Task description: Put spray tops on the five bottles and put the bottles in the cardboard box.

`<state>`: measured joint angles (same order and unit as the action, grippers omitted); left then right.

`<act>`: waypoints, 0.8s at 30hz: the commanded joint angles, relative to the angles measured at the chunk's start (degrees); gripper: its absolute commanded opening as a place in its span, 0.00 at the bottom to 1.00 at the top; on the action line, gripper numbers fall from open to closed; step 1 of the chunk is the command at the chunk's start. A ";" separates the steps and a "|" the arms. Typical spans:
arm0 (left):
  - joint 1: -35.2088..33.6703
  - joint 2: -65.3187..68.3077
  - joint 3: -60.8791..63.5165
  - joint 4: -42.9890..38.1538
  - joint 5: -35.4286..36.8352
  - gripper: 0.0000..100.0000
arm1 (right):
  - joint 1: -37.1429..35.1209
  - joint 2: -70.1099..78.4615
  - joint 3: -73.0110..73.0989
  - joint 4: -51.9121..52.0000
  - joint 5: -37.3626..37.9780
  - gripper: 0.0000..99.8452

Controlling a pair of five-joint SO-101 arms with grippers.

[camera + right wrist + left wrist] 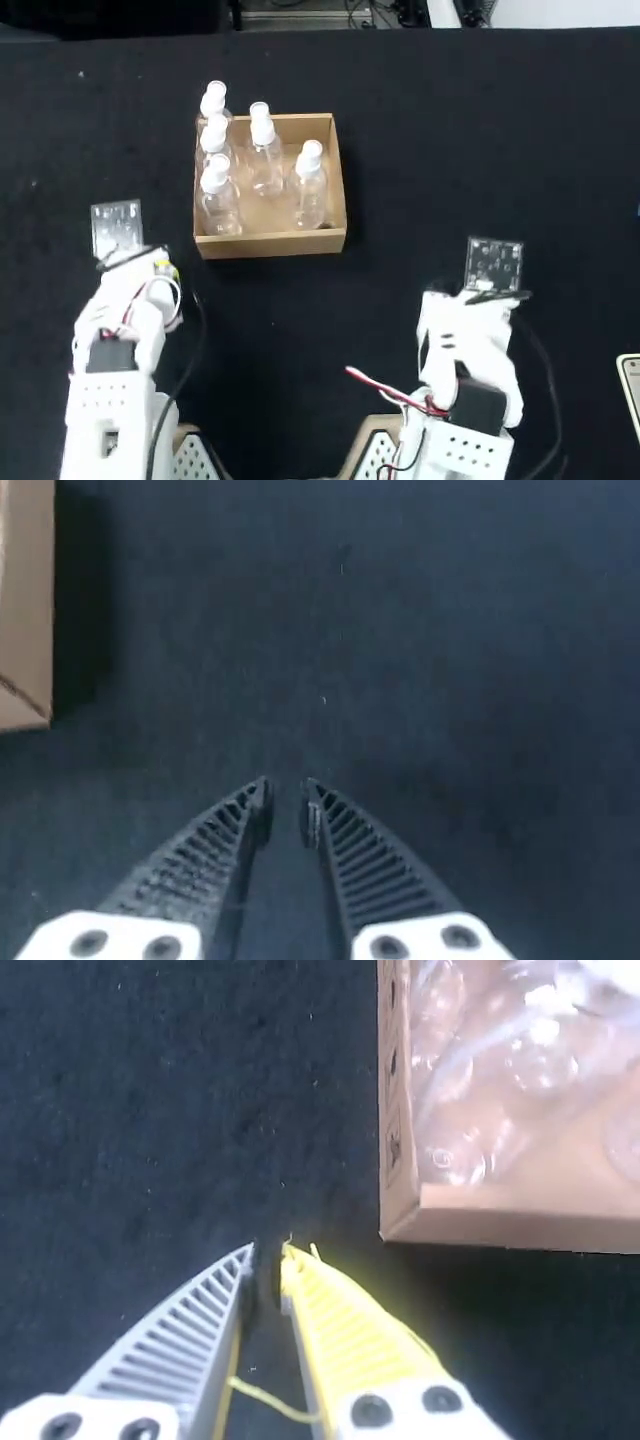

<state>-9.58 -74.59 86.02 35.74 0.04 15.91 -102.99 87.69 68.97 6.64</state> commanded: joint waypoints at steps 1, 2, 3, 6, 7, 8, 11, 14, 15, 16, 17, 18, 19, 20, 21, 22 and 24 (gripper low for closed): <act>0.31 -18.11 2.77 10.55 -3.60 0.03 | 0.97 -3.30 0.31 2.64 0.44 0.02; 0.31 -21.71 3.74 13.01 -4.22 0.03 | 0.97 -2.68 0.57 2.90 0.44 0.02; 0.31 -25.32 4.70 15.56 -4.92 0.03 | 0.97 -2.59 1.19 3.08 0.44 0.02; 0.31 -31.12 7.08 21.89 -7.82 0.03 | 0.97 -3.38 4.79 4.40 0.44 0.02; 0.31 -30.15 7.43 22.59 -8.44 0.03 | 0.97 -3.91 6.11 5.19 0.44 0.02; 0.31 -28.75 7.60 23.03 -8.79 0.03 | 0.97 -4.53 7.43 5.71 0.44 0.02; 0.22 -28.13 9.01 23.21 -8.53 0.03 | 1.41 -5.58 8.75 5.89 0.44 0.01; 0.31 -28.57 11.65 25.85 -8.53 0.03 | 1.41 -5.41 8.75 5.80 0.44 0.01; 0.31 -29.01 11.47 28.57 -8.70 0.03 | 1.41 -5.41 8.75 5.80 0.44 0.01; 0.31 -29.27 11.38 31.30 -8.88 0.03 | 1.41 -5.41 8.75 5.80 0.44 0.01; 0.22 -29.54 11.38 33.93 -8.97 0.03 | 1.41 -5.41 8.75 5.80 0.44 0.01; 0.22 -29.71 11.38 36.13 -8.97 0.03 | 1.41 -5.41 8.75 5.80 0.44 0.01; 0.22 -29.80 11.38 37.01 -8.97 0.03 | 1.41 -5.41 8.75 5.80 0.44 0.01; 0.13 -29.80 11.38 37.10 -8.97 0.03 | 1.41 -5.41 8.75 5.80 0.53 0.01; -0.22 -29.80 11.38 37.10 -8.97 0.03 | 1.41 -5.41 8.75 5.80 0.53 0.01; -0.31 -29.80 11.38 37.10 -8.88 0.03 | 1.41 -5.41 8.75 5.80 0.53 0.01; 0.04 -29.80 11.38 37.10 -8.88 0.03 | 1.41 -5.41 8.75 5.80 0.53 0.01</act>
<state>-9.58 -103.60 95.96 71.60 -8.22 15.91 -102.99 96.40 74.51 6.73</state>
